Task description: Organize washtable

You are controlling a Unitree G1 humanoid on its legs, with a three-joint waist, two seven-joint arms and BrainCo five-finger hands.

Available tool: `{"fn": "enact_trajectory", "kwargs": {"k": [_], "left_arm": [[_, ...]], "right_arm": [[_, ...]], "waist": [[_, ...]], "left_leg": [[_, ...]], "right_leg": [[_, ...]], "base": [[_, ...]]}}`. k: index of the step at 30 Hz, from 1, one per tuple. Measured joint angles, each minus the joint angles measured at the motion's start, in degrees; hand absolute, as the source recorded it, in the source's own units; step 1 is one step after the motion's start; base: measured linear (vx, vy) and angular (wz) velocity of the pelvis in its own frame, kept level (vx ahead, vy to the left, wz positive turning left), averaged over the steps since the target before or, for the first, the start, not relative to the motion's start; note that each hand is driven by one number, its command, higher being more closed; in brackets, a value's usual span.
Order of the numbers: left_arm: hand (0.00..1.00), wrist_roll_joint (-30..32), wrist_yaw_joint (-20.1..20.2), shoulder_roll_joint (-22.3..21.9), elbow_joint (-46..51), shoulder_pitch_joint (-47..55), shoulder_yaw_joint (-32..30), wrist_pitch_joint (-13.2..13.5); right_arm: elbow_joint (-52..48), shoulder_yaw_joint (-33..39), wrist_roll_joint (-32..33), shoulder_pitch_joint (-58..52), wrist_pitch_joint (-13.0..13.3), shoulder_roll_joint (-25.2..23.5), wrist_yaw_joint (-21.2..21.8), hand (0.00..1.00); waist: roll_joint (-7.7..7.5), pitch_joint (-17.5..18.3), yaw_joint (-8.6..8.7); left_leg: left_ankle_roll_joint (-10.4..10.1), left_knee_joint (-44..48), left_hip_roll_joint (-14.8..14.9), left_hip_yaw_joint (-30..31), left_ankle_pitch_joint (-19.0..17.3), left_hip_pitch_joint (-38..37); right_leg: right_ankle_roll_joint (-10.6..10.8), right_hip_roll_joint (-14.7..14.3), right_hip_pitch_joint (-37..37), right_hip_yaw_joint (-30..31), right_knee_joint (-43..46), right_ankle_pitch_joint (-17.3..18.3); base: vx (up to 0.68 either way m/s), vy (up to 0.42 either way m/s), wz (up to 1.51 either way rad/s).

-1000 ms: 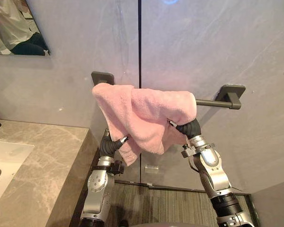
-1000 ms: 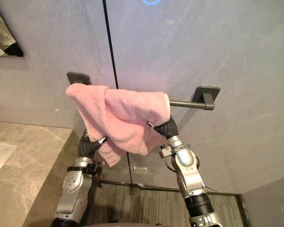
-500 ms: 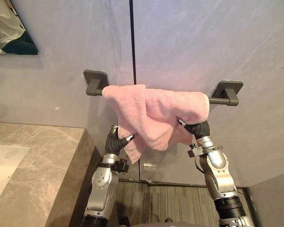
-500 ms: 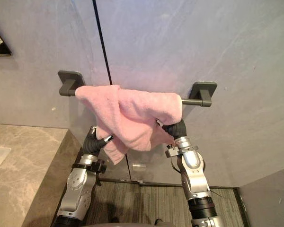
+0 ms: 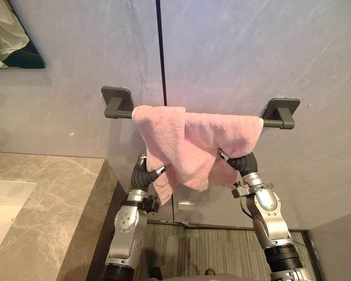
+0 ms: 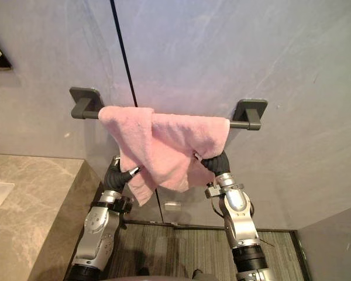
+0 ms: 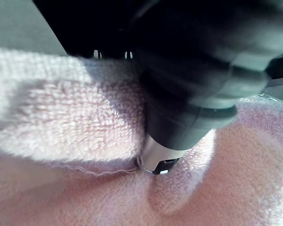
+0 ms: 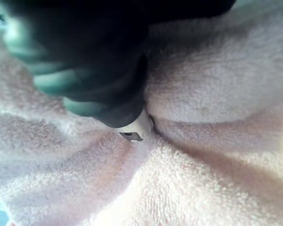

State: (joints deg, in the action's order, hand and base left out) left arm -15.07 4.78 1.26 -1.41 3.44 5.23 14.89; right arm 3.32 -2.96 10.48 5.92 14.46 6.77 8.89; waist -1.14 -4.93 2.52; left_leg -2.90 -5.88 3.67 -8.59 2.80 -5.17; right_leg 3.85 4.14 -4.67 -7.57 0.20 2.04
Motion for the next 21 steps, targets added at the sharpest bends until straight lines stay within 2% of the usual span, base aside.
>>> {"fn": "enact_trajectory", "kwargs": {"k": [6,14,21], "left_arm": [[1.0,-0.02,-0.09,-1.17,-1.47,0.01,-1.97,-0.1],[1.0,-0.06,-0.36,-3.01,-2.9,0.02,-3.76,-0.11],[1.0,-0.05,-1.0,-3.41,-5.49,-0.18,-3.6,-0.03]], "right_arm": [[0.68,-0.02,-2.16,-0.62,-0.28,-2.08,-0.01,1.0],[1.23,-0.01,-5.65,-0.8,0.63,-4.58,-1.41,1.0],[2.06,-0.01,-6.66,-1.55,1.34,-5.4,-2.82,1.0]], "waist": [[-0.02,-0.01,-0.08],[-0.09,-0.04,-0.06],[-0.97,-0.03,-0.1]], "left_leg": [[0.0,0.0,-0.02,0.3,0.0,0.17],[0.0,0.0,-0.03,0.44,0.0,0.2],[0.12,0.03,0.16,0.49,-0.78,0.17]], "right_leg": [[-0.03,0.02,0.0,-0.27,-0.01,0.01],[-0.04,0.03,-0.02,-0.39,0.02,0.05],[0.08,0.06,1.22,-0.2,2.32,1.75]], "base": [[0.0,0.0,0.01],[0.0,0.0,0.0],[0.0,0.0,0.0]]}}
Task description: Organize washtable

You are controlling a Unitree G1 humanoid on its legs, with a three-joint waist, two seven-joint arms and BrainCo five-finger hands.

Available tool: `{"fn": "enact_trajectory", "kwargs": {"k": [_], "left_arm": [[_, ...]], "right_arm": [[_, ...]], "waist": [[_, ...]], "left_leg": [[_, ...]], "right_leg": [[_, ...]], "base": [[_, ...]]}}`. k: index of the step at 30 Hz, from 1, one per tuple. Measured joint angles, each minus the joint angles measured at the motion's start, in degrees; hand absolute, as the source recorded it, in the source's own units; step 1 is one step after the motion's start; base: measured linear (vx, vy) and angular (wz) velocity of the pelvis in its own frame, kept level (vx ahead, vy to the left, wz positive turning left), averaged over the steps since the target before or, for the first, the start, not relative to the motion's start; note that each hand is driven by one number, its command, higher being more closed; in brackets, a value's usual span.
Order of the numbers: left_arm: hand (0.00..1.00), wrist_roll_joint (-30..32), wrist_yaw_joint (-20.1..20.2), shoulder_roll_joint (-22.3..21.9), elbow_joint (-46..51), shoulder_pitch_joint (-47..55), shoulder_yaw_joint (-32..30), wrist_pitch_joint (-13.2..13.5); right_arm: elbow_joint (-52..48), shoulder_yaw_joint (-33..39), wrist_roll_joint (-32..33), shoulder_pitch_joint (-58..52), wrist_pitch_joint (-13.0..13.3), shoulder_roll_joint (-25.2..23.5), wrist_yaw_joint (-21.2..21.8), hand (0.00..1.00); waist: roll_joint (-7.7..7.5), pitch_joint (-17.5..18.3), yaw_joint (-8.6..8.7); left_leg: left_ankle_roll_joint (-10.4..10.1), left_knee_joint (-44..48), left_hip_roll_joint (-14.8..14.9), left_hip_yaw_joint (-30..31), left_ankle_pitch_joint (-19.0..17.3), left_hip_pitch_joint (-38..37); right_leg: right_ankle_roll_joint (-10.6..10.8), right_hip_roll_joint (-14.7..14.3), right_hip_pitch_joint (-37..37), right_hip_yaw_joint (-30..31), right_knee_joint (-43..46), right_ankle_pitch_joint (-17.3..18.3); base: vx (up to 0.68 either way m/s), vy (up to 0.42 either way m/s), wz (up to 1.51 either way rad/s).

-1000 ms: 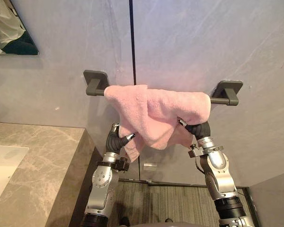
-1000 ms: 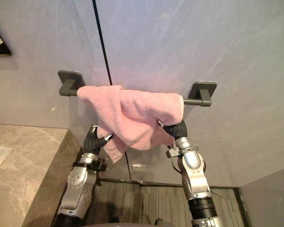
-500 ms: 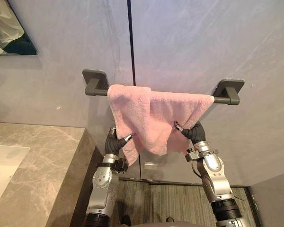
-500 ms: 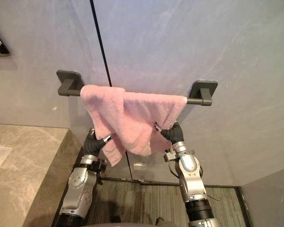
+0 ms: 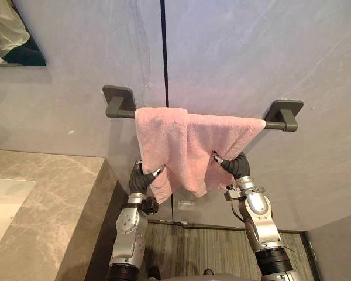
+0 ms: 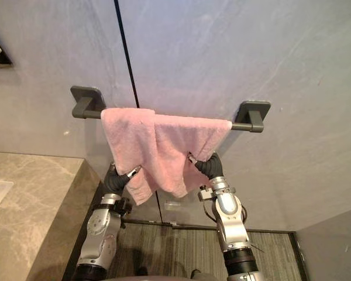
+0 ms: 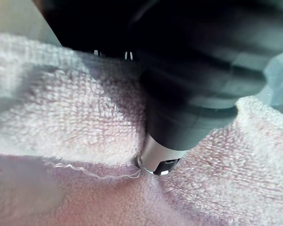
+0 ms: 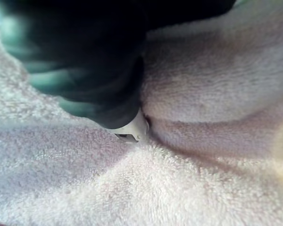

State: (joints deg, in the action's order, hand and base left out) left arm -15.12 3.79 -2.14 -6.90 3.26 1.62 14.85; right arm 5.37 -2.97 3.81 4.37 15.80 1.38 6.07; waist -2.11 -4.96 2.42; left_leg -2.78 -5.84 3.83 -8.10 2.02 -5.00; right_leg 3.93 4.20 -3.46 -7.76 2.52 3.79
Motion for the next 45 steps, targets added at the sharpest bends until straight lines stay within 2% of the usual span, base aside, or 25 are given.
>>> {"fn": "enact_trajectory", "kwargs": {"k": [7,16,17,22,27,30,31,32,36,45], "left_arm": [[1.0,0.16,-0.01,0.01,-2.29,-0.79,0.12,0.72],[1.0,2.38,-0.24,0.11,-4.22,-0.78,0.14,1.36],[0.0,2.38,-0.24,0.12,-4.4,-0.75,0.2,1.36],[0.0,2.29,-2.62,1.65,-4.64,0.69,-0.18,1.27],[0.0,2.29,-5.27,4.26,-6.73,4.87,-2.29,-0.38],[0.0,2.29,-5.3,4.63,-6.69,5.33,-2.23,-0.51],[0.0,2.29,-5.28,4.62,-6.44,5.33,-1.81,-0.51],[0.0,2.3,-5.26,4.61,-6.3,5.34,-1.66,-0.51],[0.0,2.28,-5.4,3.91,-2.92,7.65,-1.32,-0.57],[0.0,2.27,-5.33,3.13,0.99,9.54,-1.31,-0.58]], "right_arm": [[-0.05,0.0,-1.3,-1.82,1.66,-0.66,-0.52,1.0],[2.4,0.14,-2.26,-1.5,1.67,-2.16,-2.48,1.0],[2.8,0.18,-2.29,-1.3,1.66,-2.16,-2.56,0.0],[2.96,1.89,-2.13,-1.54,1.68,-2.16,-3.98,0.0],[4.53,4.54,-2.04,-3.47,1.61,-1.38,-5.58,0.0],[7.04,5.3,-2.03,-5.04,-0.39,-0.59,-6.56,0.0],[8.73,5.34,-2.04,-6.0,-2.52,-0.19,-7.2,0.0],[9.2,5.37,-2.01,-6.6,-3.11,-0.04,-7.22,0.0],[9.27,5.41,-1.86,-9.32,-5.08,0.25,-7.25,0.0],[4.27,6.36,-0.81,-13.5,-5.02,-0.45,-7.38,0.0]], "waist": [[-0.76,0.43,0.0],[-0.05,0.87,-0.03],[0.02,0.93,-0.06],[0.02,0.92,-0.09],[-0.44,0.8,-0.36],[-0.61,0.65,-0.68],[-0.79,0.61,-0.8],[-0.78,0.52,-0.86],[0.42,-0.36,-0.87],[0.08,-0.55,-1.57]], "left_leg": [[-0.25,0.29,0.01,-0.18,-0.06,-0.54],[-0.25,-0.04,0.02,-0.34,-0.05,-1.01],[-0.26,-0.04,0.03,-0.38,-0.07,-1.07],[-0.42,-0.05,0.03,-0.47,-0.3,-0.8],[-0.44,-0.03,-0.02,-0.59,-0.66,-0.41],[-0.39,-0.01,0.0,-0.59,-0.7,-0.19],[-0.44,0.26,-0.01,-0.62,-0.64,-0.1],[-0.4,0.32,-0.03,-0.64,-0.64,-0.1],[-0.3,0.4,-0.28,-1.17,-0.64,-0.04],[-0.45,0.39,0.01,-1.37,-1.06,-0.93]], "right_leg": [[-0.24,-0.01,0.51,0.18,1.5,1.2],[-0.72,-0.09,-0.19,0.2,0.82,0.67],[-0.78,-0.13,-0.46,0.19,0.31,0.45],[-0.65,-0.14,-0.48,0.19,-0.36,0.15],[-0.27,-0.03,-0.22,0.32,-0.65,0.09],[-0.29,0.12,-0.21,0.35,-0.51,0.07],[-0.33,0.2,-0.17,0.42,-0.33,0.06],[-0.3,0.24,-0.15,0.46,-0.3,0.08],[-0.24,0.3,0.01,0.64,-0.32,0.27],[-0.59,-0.06,-0.67,1.26,-0.26,0.63]], "base": [[0.01,-0.003,-0.01],[0.0,0.0,0.0],[0.0,0.0,0.0],[0.0,0.0,0.0],[0.0,0.0,0.0],[0.02,0.001,-0.01],[0.06,0.004,-0.02],[0.06,0.004,-0.03],[0.06,0.002,-0.03],[0.01,-0.006,-0.02]]}}
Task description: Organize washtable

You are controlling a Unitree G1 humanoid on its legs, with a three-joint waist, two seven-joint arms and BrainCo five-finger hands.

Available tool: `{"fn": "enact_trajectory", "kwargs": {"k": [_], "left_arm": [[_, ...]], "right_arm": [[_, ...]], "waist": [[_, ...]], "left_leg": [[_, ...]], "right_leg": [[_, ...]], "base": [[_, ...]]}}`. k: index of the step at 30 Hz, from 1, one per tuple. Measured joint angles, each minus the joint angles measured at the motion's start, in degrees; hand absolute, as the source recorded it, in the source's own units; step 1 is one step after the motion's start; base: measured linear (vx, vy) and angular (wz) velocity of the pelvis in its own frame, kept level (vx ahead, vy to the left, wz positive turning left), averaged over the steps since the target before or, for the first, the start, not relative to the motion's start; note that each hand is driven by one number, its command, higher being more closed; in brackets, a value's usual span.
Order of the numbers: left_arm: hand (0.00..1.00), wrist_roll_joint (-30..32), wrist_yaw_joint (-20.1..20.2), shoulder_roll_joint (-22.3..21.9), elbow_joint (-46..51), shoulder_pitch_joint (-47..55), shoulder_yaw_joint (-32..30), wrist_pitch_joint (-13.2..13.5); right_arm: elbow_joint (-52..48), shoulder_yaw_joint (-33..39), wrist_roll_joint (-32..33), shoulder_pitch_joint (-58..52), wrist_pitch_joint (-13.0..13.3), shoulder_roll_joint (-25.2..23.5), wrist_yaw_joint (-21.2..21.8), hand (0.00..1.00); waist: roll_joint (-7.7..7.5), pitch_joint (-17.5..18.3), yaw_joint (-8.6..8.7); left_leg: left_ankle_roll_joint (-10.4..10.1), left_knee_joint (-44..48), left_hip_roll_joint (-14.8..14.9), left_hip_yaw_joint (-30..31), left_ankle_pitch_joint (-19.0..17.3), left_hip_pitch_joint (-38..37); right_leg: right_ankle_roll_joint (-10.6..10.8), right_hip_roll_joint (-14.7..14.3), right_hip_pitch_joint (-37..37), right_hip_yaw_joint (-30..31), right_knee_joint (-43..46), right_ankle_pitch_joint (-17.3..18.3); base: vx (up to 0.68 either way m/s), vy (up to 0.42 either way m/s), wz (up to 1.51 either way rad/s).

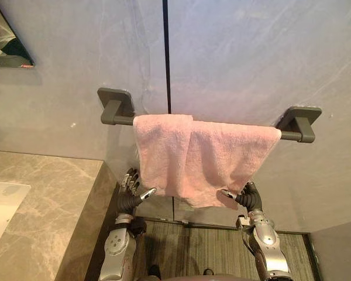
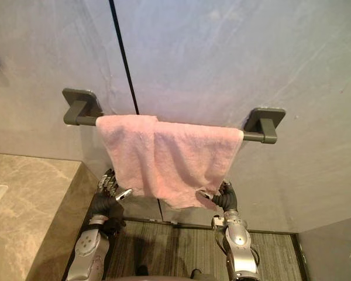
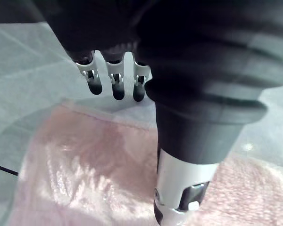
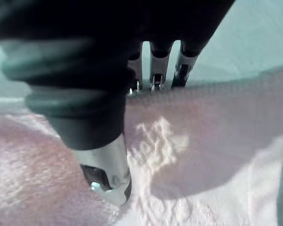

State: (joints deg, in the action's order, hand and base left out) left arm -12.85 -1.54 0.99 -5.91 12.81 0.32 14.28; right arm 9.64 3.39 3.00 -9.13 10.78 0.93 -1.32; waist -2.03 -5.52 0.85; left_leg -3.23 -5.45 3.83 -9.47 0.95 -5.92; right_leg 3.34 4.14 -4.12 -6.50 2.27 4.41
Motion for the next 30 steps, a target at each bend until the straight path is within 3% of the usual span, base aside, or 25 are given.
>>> {"fn": "enact_trajectory", "kwargs": {"k": [13,17,20,25,30], "left_arm": [[0.0,-3.01,-1.09,-1.52,16.46,2.58,-15.23,1.04],[0.0,-4.61,-1.05,-1.94,21.84,2.65,-17.79,2.26],[0.0,-5.13,-1.01,-1.88,26.57,2.19,-19.04,2.92],[0.0,-7.39,0.32,-0.8,36.84,0.52,-17.75,5.29],[0.0,-13.21,4.44,3.82,45.37,-1.97,-7.88,7.53]], "right_arm": [[-15.1,21.43,2.15,-4.71,0.17,-1.96,-4.78,0.0],[-21.11,24.35,2.15,-3.68,0.59,-1.85,-5.28,0.0],[-26.76,25.86,3.05,-1.86,2.34,-1.35,-5.17,0.0],[-37.77,22.76,6.81,4.03,6.79,3.25,-3.55,0.0],[-44.95,10.26,14.26,9.57,11.36,7.81,3.04,0.0]], "waist": [[-0.01,0.0,0.52],[0.39,0.18,1.25],[1.04,0.57,1.53],[1.55,0.84,1.51],[1.89,1.27,1.48]], "left_leg": [[-0.03,0.0,-0.06,-0.01,-0.2,-1.33],[-0.05,0.0,-0.06,-0.07,-0.35,-2.19],[-0.04,0.0,-0.05,-0.17,-0.35,-2.5],[-0.06,0.0,0.0,-0.19,-0.43,-2.93],[-0.06,0.01,-0.06,-0.33,-0.42,-3.03]], "right_leg": [[0.12,0.07,-1.29,-0.02,-0.07,0.14],[0.12,0.06,-2.1,0.06,-0.18,0.14],[0.12,0.04,-2.32,0.2,-0.16,0.14],[0.12,-0.06,-2.55,0.22,-0.28,0.14],[0.12,-0.01,-2.68,0.34,-0.22,0.12]], "base": [[0.0,0.0,0.0],[-0.02,-0.006,-0.01],[-0.02,-0.008,-0.01],[-0.04,-0.015,0.0],[0.0,0.0,0.0]]}}
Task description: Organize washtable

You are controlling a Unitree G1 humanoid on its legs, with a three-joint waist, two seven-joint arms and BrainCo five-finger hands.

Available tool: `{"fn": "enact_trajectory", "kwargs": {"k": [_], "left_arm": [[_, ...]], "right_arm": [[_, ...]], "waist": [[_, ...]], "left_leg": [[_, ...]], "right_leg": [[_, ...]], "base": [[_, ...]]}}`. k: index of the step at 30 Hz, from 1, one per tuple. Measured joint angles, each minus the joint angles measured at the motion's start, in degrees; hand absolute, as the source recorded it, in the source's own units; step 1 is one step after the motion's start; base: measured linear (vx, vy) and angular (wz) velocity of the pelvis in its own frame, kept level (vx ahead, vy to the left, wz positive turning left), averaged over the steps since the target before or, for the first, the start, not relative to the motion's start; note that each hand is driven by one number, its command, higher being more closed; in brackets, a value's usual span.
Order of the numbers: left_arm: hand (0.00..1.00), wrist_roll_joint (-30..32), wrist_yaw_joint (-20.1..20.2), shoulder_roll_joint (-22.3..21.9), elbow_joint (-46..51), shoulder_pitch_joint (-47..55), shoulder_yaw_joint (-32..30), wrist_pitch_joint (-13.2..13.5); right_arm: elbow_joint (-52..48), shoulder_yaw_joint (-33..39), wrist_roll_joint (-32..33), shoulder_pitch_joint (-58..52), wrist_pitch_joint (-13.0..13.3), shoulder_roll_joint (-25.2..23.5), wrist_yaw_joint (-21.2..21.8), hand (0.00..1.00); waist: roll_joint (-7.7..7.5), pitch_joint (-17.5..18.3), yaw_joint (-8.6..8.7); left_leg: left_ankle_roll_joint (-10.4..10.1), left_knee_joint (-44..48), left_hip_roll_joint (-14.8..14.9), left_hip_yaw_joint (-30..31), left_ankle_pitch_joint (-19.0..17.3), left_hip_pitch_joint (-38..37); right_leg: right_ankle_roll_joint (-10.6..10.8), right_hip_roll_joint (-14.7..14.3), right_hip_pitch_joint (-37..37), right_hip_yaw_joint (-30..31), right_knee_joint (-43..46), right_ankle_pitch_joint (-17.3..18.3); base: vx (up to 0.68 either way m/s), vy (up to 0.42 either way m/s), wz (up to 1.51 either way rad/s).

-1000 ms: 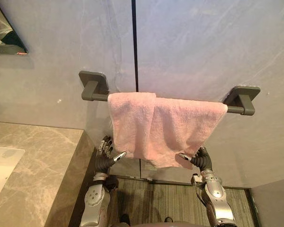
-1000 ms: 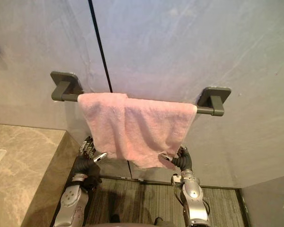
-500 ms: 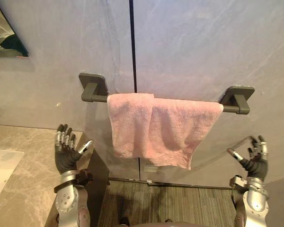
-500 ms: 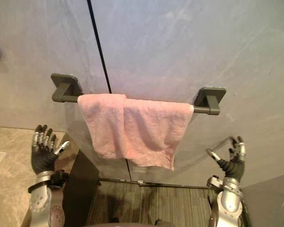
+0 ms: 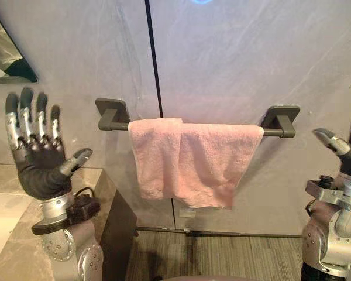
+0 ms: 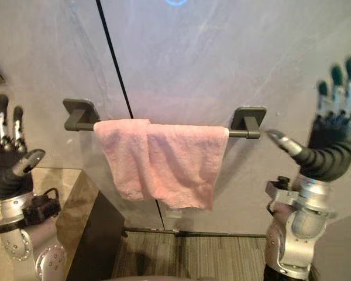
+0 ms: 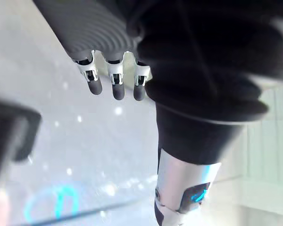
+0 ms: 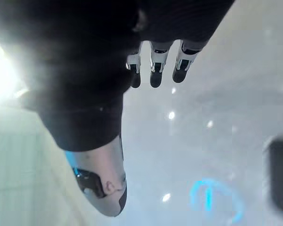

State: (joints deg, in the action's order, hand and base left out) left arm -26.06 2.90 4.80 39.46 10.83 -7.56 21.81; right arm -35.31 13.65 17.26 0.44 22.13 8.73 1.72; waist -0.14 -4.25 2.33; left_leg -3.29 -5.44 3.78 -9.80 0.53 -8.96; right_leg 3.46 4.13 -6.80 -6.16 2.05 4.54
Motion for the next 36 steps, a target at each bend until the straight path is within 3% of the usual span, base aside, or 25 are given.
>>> {"fn": "enact_trajectory", "kwargs": {"k": [1,6,10,14,18,27,36], "left_arm": [[0.0,-2.58,2.5,1.3,1.71,-1.09,4.69,0.02],[0.0,-8.07,8.33,5.02,2.77,-3.27,16.36,-0.14],[0.0,-13.9,12.25,6.51,2.25,-3.68,24.09,-1.13],[0.0,-16.45,14.7,8.84,-1.47,-4.87,30.12,-3.57],[0.0,-18.4,17.78,11.43,-5.93,-5.03,35.04,-7.09],[0.0,-15.89,19.57,16.76,-16.31,-1.67,36.2,-8.09],[0.0,-7.92,18.83,17.93,-23.08,1.07,34.26,-10.09]], "right_arm": [[-0.05,-4.83,3.53,1.55,0.07,0.42,2.76,0.0],[-1.08,-16.21,11.98,3.69,0.07,2.33,9.38,0.0],[-1.12,-21.91,18.9,4.71,-0.23,3.51,13.28,0.0],[-1.12,-25.47,23.17,4.68,-1.66,5.3,15.31,0.0],[-1.0,-28.43,28.53,2.96,-4.71,7.09,18.32,0.0],[5.39,-32.6,32.77,-8.08,-8.09,13.78,21.11,0.0],[15.02,-34.46,22.67,-9.07,-8.95,15.43,20.95,0.0]], "waist": [[0.02,0.06,-0.03],[0.05,0.08,0.0],[0.13,0.16,-0.02],[0.19,0.25,0.01],[0.2,0.26,0.07],[0.11,0.22,0.08],[-1.1,-0.54,-0.03]], "left_leg": [[0.0,0.0,0.0,-0.12,0.0,-0.18],[0.09,0.0,0.01,-0.54,-0.12,-1.26],[0.13,-0.01,-0.02,-1.18,-0.14,-1.67],[0.17,-0.01,-0.08,-1.18,-0.1,-1.78],[0.17,-0.01,-0.08,-1.18,-0.1,-1.78],[0.18,0.0,-0.08,-1.15,-0.1,-1.79],[0.18,0.0,-0.07,-0.94,-0.11,-1.64]], "right_leg": [[0.0,0.0,-0.16,0.11,0.15,0.0],[0.0,-0.02,-0.9,0.45,0.24,0.0],[0.01,-0.01,-0.85,1.19,0.74,0.0],[0.04,0.02,-0.86,1.29,0.91,-0.03],[0.05,0.01,-0.85,1.29,0.9,-0.03],[0.05,0.04,-0.87,1.24,0.89,-0.03],[0.04,0.06,-0.6,0.81,0.68,-0.01]], "base": [[-0.02,-0.009,-0.04],[-0.03,-0.008,-0.04],[-0.06,-0.007,-0.09],[-0.04,-0.011,-0.01],[-0.01,-0.004,0.0],[-0.01,-0.007,0.0],[-0.02,-0.007,0.01]]}}
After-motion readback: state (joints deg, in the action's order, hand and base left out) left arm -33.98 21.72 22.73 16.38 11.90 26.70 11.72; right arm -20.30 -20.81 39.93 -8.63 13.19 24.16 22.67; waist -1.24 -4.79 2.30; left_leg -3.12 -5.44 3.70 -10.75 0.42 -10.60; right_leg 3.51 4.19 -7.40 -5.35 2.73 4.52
